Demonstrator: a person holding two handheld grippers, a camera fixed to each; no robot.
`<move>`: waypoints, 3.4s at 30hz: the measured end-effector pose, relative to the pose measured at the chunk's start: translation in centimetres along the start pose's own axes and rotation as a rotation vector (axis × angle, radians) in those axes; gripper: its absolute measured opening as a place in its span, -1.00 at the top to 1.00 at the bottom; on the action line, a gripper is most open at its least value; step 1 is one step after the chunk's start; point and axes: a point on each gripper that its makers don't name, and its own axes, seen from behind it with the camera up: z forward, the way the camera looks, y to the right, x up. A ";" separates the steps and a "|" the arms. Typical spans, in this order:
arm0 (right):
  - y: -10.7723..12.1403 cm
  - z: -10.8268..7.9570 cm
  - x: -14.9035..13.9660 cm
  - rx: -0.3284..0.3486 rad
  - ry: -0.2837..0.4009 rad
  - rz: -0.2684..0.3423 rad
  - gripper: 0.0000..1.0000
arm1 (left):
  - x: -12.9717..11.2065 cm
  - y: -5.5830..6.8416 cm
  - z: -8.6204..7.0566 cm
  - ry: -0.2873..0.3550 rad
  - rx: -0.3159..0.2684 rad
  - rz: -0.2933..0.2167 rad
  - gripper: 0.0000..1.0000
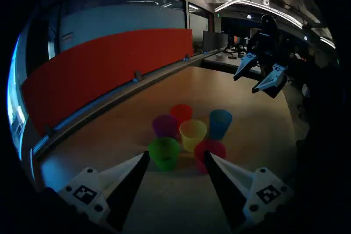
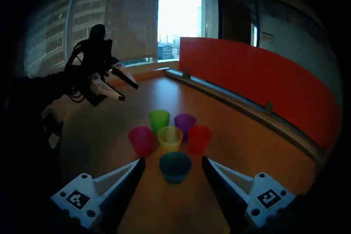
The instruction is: Pour water
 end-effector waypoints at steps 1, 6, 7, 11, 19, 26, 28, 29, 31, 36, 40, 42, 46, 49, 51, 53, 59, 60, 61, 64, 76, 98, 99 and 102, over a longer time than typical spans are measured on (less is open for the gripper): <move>0.1 0.2 -0.3 0.002 -0.004 0.003 -0.99 | -0.3 -0.1 0.2 -0.008 -0.001 0.001 -0.82; 0.4 1.4 -1.9 0.007 -0.028 0.009 -0.99 | -2.3 -0.6 1.2 -0.052 -0.007 0.001 -0.82; 0.4 1.7 -2.2 0.009 -0.033 0.009 -0.99 | -2.6 -0.6 1.5 -0.060 -0.010 0.000 -0.82; 0.3 2.7 -3.5 0.015 -0.056 0.014 -0.99 | -3.9 -0.7 2.4 -0.088 -0.023 -0.003 -0.82; 0.4 4.4 -5.6 0.014 -0.090 0.023 -0.99 | -5.9 -0.8 4.4 -0.147 -0.040 0.008 -0.82; 0.8 5.7 -7.5 0.003 -0.133 0.027 -0.99 | -7.2 -2.0 6.3 -0.190 -0.025 0.004 -0.82; 0.8 6.1 -7.9 0.001 -0.142 0.027 -0.99 | -7.5 -2.2 6.7 -0.199 -0.026 0.003 -0.81; 0.9 6.3 -8.0 0.001 -0.146 0.026 -0.99 | -7.7 -2.3 6.9 -0.203 -0.026 0.002 -0.81; 0.8 6.6 -8.3 0.004 -0.153 0.026 -0.99 | -7.8 -2.5 7.3 -0.208 -0.027 0.002 -0.82; 0.7 7.6 -8.5 0.009 -0.161 0.027 -0.99 | -8.0 -2.9 8.0 -0.217 -0.036 -0.003 -0.82; 0.9 8.3 -8.5 0.006 -0.163 0.033 -0.99 | -7.9 -3.2 8.7 -0.220 -0.042 -0.004 -0.82; 1.0 8.6 -8.5 0.007 -0.164 0.039 -0.99 | -7.8 -3.3 9.0 -0.219 -0.045 -0.003 -0.82; 0.9 9.2 -8.4 0.018 -0.167 0.050 -1.00 | -7.6 -3.2 9.7 -0.219 -0.055 -0.001 -0.82; 0.7 9.5 -8.3 0.026 -0.172 0.052 -1.00 | -7.4 -3.1 10.2 -0.218 -0.065 0.005 -0.82; 0.5 9.8 -8.3 0.032 -0.176 0.050 -1.00 | -7.2 -3.0 10.4 -0.217 -0.072 0.009 -0.82; 0.3 10.0 -8.3 0.038 -0.183 0.043 -1.00 | -7.1 -2.7 10.7 -0.217 -0.083 0.010 -0.82; 0.0 10.8 -7.7 0.055 -0.184 0.031 -1.00 | -6.8 -2.6 11.5 -0.220 -0.089 0.016 -0.81; 0.0 11.0 -7.7 0.057 -0.184 0.030 -1.00 | -6.8 -2.6 11.6 -0.220 -0.091 0.016 -0.82; 0.0 11.1 -7.6 0.058 -0.184 0.029 -0.99 | -6.8 -2.6 11.7 -0.220 -0.093 0.015 -0.83; -0.1 11.5 -7.5 0.062 -0.184 0.028 -1.00 | -6.7 -2.6 11.9 -0.219 -0.098 0.010 -0.82; -0.3 12.3 -7.3 0.072 -0.187 0.032 -0.92 | -6.7 -2.8 12.6 -0.226 -0.095 0.012 -0.77; 0.1 11.8 -6.4 0.065 -0.150 0.038 -0.85 | -4.5 -3.4 11.5 -0.152 -0.071 -0.036 -0.69; 0.1 11.6 -6.1 0.063 -0.145 0.039 -0.85 | -4.3 -3.3 11.3 -0.147 -0.071 -0.037 -0.69; 0.2 11.1 -5.3 0.057 -0.130 0.040 -0.85 | -3.4 -2.9 10.6 -0.128 -0.070 -0.040 -0.69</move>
